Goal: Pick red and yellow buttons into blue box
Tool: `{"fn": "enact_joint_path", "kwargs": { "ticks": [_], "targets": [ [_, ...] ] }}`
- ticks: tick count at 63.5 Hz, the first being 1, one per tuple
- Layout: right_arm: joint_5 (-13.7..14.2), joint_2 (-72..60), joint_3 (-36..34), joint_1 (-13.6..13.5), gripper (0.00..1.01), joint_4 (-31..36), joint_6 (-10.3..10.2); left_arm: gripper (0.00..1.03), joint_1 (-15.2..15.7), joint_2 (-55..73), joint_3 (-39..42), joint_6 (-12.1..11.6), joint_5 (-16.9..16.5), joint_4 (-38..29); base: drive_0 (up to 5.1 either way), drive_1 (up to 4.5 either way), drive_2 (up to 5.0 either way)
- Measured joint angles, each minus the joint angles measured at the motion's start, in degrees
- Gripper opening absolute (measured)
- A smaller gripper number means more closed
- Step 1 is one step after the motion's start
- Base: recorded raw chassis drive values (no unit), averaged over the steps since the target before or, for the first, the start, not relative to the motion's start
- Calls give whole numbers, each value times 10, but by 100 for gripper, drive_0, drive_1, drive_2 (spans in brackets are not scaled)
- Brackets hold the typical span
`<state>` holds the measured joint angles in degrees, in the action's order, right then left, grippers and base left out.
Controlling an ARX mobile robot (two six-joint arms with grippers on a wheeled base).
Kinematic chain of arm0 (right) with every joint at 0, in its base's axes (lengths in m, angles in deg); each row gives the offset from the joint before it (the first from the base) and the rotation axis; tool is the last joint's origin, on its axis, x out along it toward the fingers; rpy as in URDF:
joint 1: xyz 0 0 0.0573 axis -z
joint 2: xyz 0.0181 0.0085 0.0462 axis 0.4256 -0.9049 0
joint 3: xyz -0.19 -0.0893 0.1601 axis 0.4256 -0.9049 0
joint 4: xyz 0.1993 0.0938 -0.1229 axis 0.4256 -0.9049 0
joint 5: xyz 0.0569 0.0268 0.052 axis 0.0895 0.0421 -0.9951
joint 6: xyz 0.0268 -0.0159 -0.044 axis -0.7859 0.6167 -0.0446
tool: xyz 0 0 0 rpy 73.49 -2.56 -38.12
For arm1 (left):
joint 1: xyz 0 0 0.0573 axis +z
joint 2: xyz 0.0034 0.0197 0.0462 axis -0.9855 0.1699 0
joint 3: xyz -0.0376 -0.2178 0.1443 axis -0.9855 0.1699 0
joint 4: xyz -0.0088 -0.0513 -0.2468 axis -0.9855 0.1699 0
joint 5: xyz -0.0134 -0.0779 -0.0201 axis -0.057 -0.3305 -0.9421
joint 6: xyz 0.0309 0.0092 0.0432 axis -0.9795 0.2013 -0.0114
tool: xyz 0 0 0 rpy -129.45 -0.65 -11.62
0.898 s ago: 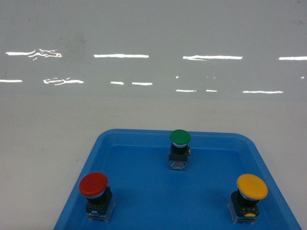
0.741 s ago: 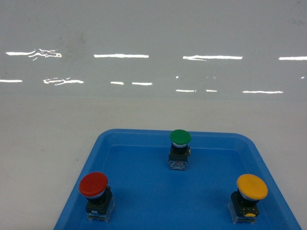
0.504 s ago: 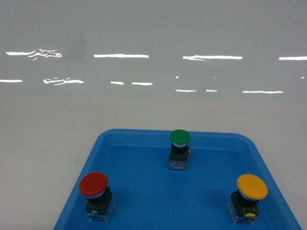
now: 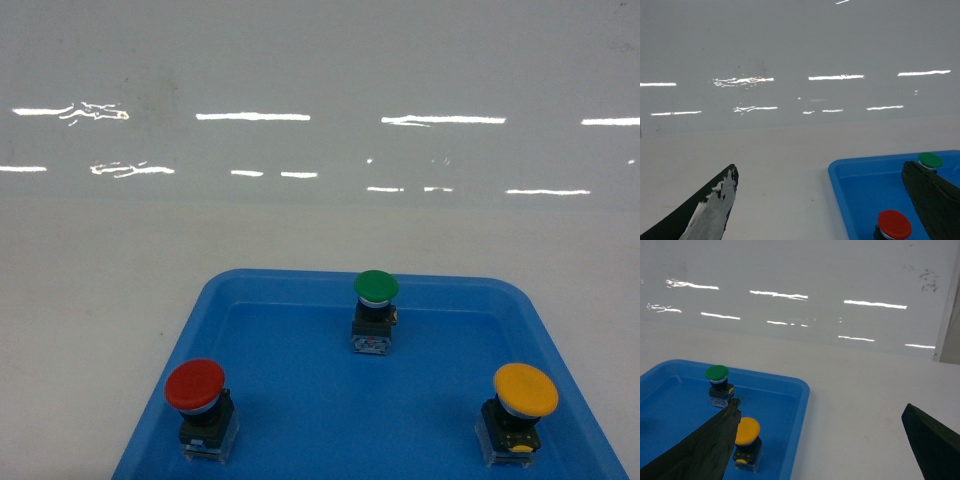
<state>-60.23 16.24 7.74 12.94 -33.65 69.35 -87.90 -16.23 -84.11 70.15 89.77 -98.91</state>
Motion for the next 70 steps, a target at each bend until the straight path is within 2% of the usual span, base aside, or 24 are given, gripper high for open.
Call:
{"fn": "enact_joint_path", "kwargs": {
  "ticks": [7, 20, 26, 31, 35, 45, 51, 59, 70],
  "targets": [
    [-2, -75, 26, -5, 98, 42, -1, 98, -7, 62, -19, 0, -3, -31, 0, 0, 0],
    [-32, -215, 74, -2, 98, 92, -5, 98, -12, 169, -60, 0, -19, -52, 0, 0, 0],
    [-50, -275, 93, -9, 98, 117, -4, 98, -10, 218, -71, -1, -19, -76, 0, 0, 0],
    [-58, -334, 113, -14, 98, 141, -5, 98, 3, 280, -92, -3, -23, -108, 0, 0, 0],
    [-75, -390, 138, -19, 98, 147, -8, 98, 17, 329, -120, -4, -28, -118, 0, 0, 0],
    [-81, -484, 185, -44, 98, 143, -6, 98, 29, 390, -162, -7, -50, -118, 0, 0, 0],
    [-86, -525, 212, -53, 98, 133, 1, 98, 26, 407, -185, -31, -38, -104, 0, 0, 0],
    [-82, -558, 241, -65, 98, 120, 13, 98, 26, 407, -187, -46, -37, -103, 0, 0, 0],
    [-81, -597, 266, -78, 98, 97, 24, 98, 26, 407, -187, -50, -37, -103, 0, 0, 0]
  ]
}}
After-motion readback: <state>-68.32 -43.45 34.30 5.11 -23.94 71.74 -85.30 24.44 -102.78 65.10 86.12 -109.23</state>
